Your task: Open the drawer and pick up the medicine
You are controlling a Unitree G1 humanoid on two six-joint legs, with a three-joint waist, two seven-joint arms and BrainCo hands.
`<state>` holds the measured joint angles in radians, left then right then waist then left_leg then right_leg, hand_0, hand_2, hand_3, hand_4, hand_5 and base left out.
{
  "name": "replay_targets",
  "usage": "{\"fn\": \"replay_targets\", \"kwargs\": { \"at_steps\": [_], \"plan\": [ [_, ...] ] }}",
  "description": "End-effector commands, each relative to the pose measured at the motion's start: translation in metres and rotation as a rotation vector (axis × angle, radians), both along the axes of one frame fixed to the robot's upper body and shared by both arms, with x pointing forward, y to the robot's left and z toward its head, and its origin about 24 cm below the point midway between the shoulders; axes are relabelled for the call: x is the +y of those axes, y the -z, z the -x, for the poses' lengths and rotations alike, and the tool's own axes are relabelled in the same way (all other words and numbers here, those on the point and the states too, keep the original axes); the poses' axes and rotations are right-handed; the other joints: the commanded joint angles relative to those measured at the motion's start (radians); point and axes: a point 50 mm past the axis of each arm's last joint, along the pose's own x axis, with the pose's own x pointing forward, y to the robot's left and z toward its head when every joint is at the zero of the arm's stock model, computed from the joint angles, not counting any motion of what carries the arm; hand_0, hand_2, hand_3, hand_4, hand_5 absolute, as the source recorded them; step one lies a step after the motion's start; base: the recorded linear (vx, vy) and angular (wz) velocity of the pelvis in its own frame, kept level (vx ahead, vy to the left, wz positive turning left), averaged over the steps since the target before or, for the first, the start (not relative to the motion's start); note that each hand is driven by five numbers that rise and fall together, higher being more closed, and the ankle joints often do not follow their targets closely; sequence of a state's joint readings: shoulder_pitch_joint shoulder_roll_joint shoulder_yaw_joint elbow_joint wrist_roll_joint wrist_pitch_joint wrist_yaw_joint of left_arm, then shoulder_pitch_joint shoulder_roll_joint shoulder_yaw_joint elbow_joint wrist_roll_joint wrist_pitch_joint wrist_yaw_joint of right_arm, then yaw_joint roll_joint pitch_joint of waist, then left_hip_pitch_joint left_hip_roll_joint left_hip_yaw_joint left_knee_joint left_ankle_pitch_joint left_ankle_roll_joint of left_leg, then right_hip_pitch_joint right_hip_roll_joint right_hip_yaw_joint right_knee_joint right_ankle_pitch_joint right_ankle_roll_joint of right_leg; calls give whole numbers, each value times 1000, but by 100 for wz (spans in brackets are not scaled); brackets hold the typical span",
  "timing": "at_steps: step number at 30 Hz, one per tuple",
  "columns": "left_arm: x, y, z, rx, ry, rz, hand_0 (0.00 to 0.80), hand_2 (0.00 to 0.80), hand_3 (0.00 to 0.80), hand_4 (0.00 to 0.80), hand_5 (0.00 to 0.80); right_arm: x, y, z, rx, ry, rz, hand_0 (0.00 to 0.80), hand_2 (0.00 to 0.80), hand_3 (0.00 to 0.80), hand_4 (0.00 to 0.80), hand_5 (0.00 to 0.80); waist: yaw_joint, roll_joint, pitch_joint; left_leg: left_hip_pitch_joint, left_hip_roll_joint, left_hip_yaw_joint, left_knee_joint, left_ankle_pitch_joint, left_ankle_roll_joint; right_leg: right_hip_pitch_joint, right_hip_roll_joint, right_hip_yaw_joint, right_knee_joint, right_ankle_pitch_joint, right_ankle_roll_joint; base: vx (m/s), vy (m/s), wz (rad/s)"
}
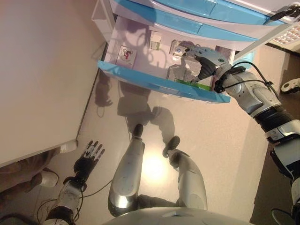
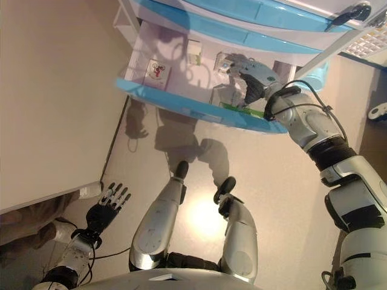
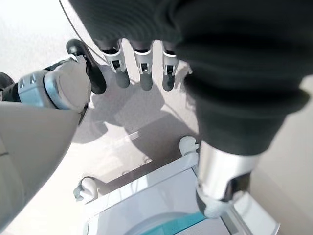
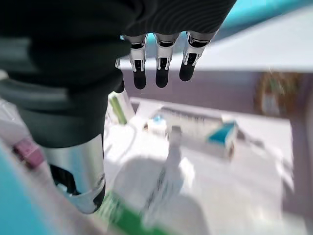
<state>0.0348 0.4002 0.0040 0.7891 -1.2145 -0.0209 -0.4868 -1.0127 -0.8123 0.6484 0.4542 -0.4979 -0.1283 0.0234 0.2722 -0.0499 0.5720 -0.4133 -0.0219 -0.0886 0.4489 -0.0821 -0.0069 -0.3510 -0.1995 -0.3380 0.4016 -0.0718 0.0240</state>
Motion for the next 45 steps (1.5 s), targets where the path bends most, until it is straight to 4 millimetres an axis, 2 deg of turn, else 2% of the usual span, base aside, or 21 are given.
{"fn": "replay_targets", "kwargs": {
  "at_steps": [1,5,11,17,19,26,38,42,45],
  "plan": [
    [-10,8,18,35,65,9,0,0,0,0,0,-3,-16,-4,39,22,-41,0,0,0,0,0,13,65,-52,26,-41,54,-98,-26,50,16,19,17,137,-113,23,-13,36,2],
    [-14,8,18,27,93,15,0,0,0,0,0,-8,-7,-8,122,40,-31,0,0,0,0,0,17,73,-52,26,-44,52,-99,-26,50,16,15,12,138,-117,17,-2,8,0],
    [-16,7,16,25,95,19,0,0,0,0,0,-8,18,-7,240,22,6,0,0,0,0,0,17,73,-52,34,-41,54,-107,-24,49,18,9,9,141,-113,21,0,0,0],
    [-18,6,15,20,87,26,0,0,0,0,0,5,42,4,315,-68,29,0,0,0,0,0,5,69,-52,30,-40,60,-107,-23,51,9,12,18,145,-112,23,0,0,0],
    [-20,6,15,14,82,32,0,0,0,0,0,14,56,12,329,-119,48,0,0,0,0,0,-5,68,-52,24,-38,66,-106,-24,52,-1,13,22,149,-109,26,0,0,0],
    [-23,8,15,-6,62,45,0,0,0,0,0,32,82,34,385,-246,65,0,0,0,0,0,-29,68,-52,4,-37,75,-106,-25,55,-35,19,39,157,-98,34,-1,1,-1],
    [-24,9,13,-25,33,65,0,0,0,0,0,46,88,57,427,-355,4,0,0,0,0,0,-56,64,-52,-3,-32,96,-107,-31,57,-52,23,50,159,-92,42,-6,0,-3],
    [-26,9,13,-22,36,64,0,0,0,0,0,48,83,60,383,-363,-38,0,0,0,0,0,-58,61,-52,-6,-33,95,-102,-34,58,-53,24,53,161,-89,44,0,0,0],
    [-28,10,15,-19,35,67,0,0,0,0,0,49,67,61,251,-365,-81,0,0,0,0,0,-60,62,-52,-5,-32,95,-104,-34,60,-57,24,54,166,-83,48,0,0,0]
  ]
}}
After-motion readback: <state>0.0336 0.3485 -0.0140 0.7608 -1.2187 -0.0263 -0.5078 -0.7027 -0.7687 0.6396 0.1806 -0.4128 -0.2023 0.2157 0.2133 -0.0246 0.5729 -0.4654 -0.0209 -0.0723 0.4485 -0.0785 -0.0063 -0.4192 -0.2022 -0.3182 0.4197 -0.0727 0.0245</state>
